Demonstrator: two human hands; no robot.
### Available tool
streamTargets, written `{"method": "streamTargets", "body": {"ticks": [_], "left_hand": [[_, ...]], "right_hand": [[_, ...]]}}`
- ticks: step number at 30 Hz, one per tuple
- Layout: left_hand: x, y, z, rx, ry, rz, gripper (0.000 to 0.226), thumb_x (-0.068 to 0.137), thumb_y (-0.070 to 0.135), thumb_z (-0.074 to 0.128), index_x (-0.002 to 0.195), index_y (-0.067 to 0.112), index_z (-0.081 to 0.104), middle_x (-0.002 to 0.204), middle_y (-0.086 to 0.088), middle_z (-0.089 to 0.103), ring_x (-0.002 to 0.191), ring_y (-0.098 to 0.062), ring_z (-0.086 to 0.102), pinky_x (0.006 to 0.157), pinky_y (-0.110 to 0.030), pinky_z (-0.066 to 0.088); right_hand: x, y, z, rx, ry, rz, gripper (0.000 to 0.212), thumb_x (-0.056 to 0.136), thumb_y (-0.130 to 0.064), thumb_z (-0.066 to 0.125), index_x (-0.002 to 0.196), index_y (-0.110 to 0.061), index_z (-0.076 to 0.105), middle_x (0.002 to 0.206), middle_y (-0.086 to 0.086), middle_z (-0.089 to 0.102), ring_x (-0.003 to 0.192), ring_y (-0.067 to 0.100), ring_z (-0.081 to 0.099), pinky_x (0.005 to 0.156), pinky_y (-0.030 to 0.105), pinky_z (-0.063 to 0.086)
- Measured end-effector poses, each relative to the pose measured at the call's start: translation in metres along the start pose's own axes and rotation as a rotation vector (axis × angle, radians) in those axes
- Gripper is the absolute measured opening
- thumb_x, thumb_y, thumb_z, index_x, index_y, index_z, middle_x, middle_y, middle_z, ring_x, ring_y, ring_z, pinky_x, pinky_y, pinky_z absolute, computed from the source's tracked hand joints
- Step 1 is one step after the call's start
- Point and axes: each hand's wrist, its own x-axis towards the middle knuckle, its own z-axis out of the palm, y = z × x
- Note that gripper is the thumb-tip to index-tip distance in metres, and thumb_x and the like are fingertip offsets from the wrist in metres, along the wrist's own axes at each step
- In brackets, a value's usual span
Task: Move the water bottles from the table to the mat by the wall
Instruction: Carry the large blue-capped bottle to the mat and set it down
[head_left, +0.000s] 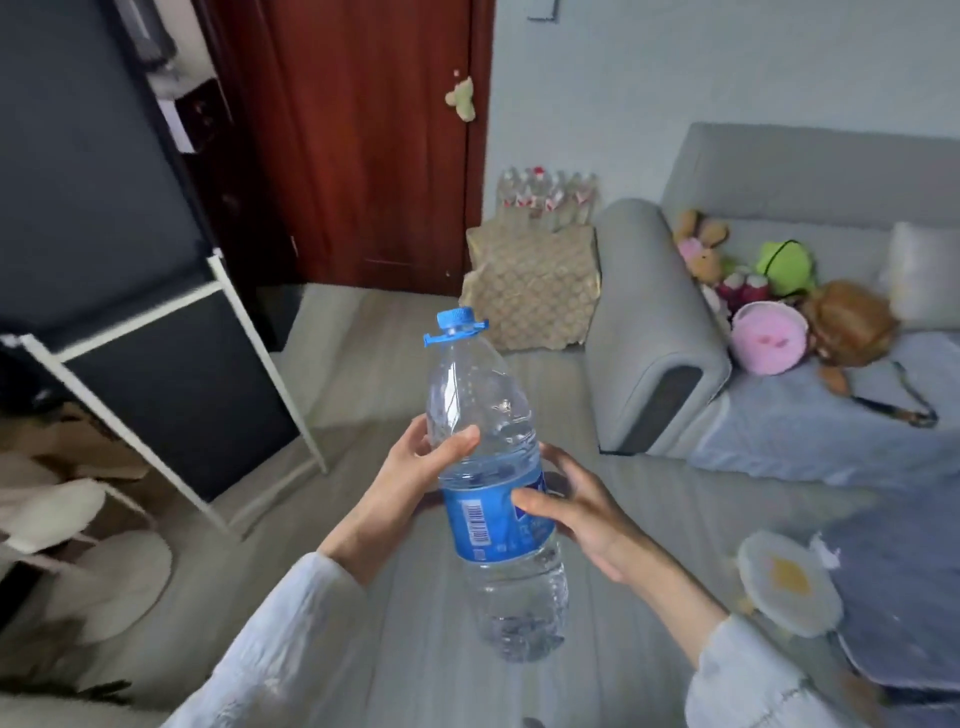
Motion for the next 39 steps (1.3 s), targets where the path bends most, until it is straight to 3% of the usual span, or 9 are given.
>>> {"method": "streamTargets", "body": {"ticks": [4,9,12,17,21,28,31,36,39], "left_hand": [[0.105,0.007,0.0,0.023,-0.065,-0.027,0.048,0.072,0.044,0.067,0.115,0.024,0.054,0.116,-0.001,0.067,0.104,-0.018,0.065,0.086,-0.042,0.054],[0.246,0.025,0.007,0.049,-0.092,-0.026,0.054,0.066,0.049,0.071,0.113,0.028,0.055,0.113,0.001,0.068,0.101,-0.017,0.066,0.077,-0.033,0.054],[0.331,0.047,0.015,0.065,-0.089,-0.032,0.055,0.066,0.05,0.071,0.114,0.028,0.054,0.113,0.002,0.068,0.1,-0.016,0.066,0.076,-0.031,0.053],[0.454,0.086,0.026,0.052,-0.064,-0.003,0.054,0.066,0.048,0.071,0.114,0.029,0.055,0.112,0.005,0.068,0.098,-0.012,0.067,0.066,-0.021,0.054],[0.545,0.11,0.026,0.067,-0.074,0.019,0.059,0.063,0.052,0.071,0.116,0.031,0.054,0.113,0.006,0.068,0.1,-0.012,0.066,0.069,-0.024,0.055],[0.718,0.132,0.008,0.072,-0.074,0.035,0.049,0.068,0.041,0.071,0.112,0.027,0.055,0.11,0.0,0.068,0.093,-0.014,0.068,0.064,-0.022,0.054],[0.794,0.149,0.0,0.067,-0.072,0.01,0.059,0.065,0.042,0.076,0.116,0.025,0.051,0.114,-0.002,0.065,0.093,-0.013,0.068,0.065,-0.023,0.054],[0.908,0.182,0.006,0.101,-0.104,-0.012,0.065,0.062,0.041,0.077,0.118,0.024,0.049,0.117,-0.006,0.063,0.096,-0.017,0.067,0.074,-0.033,0.056],[0.967,0.19,0.017,0.128,-0.127,-0.013,0.065,0.065,0.042,0.076,0.122,0.026,0.047,0.118,-0.004,0.063,0.099,-0.019,0.066,0.081,-0.041,0.056]], "right_hand": [[0.078,-0.011,-0.048,0.036,0.061,0.032,0.051,0.062,-0.024,0.076,0.107,-0.037,0.056,0.089,-0.004,0.072,0.086,0.013,0.067,0.073,0.02,0.051],[0.198,-0.032,-0.121,0.044,0.043,0.041,0.058,0.06,-0.032,0.078,0.112,-0.037,0.053,0.103,0.004,0.07,0.101,0.021,0.065,0.096,0.045,0.048],[0.268,-0.058,-0.169,0.033,0.047,0.048,0.061,0.061,-0.033,0.077,0.115,-0.037,0.051,0.111,0.008,0.066,0.106,0.023,0.062,0.1,0.052,0.044],[0.371,-0.111,-0.233,0.004,0.041,0.021,0.062,0.063,-0.032,0.074,0.119,-0.033,0.049,0.117,0.01,0.063,0.112,0.022,0.058,0.1,0.049,0.045],[0.449,-0.14,-0.273,-0.01,0.039,0.008,0.06,0.064,-0.031,0.074,0.118,-0.036,0.049,0.116,0.008,0.063,0.11,0.02,0.058,0.098,0.047,0.047],[0.605,-0.168,-0.335,0.011,0.076,0.035,0.055,0.059,-0.037,0.078,0.107,-0.047,0.052,0.108,-0.002,0.066,0.1,0.011,0.064,0.084,0.03,0.055],[0.673,-0.187,-0.362,0.054,0.084,0.063,0.055,0.064,-0.027,0.079,0.109,-0.043,0.053,0.11,0.001,0.066,0.103,0.017,0.064,0.088,0.037,0.054],[0.764,-0.22,-0.414,0.11,0.128,0.084,0.049,0.062,-0.021,0.076,0.101,-0.044,0.057,0.102,-0.004,0.07,0.101,0.018,0.065,0.087,0.038,0.054],[0.807,-0.235,-0.451,0.073,0.137,0.079,0.05,0.067,-0.018,0.077,0.103,-0.045,0.056,0.108,-0.002,0.067,0.102,0.017,0.064,0.089,0.039,0.054]]}}
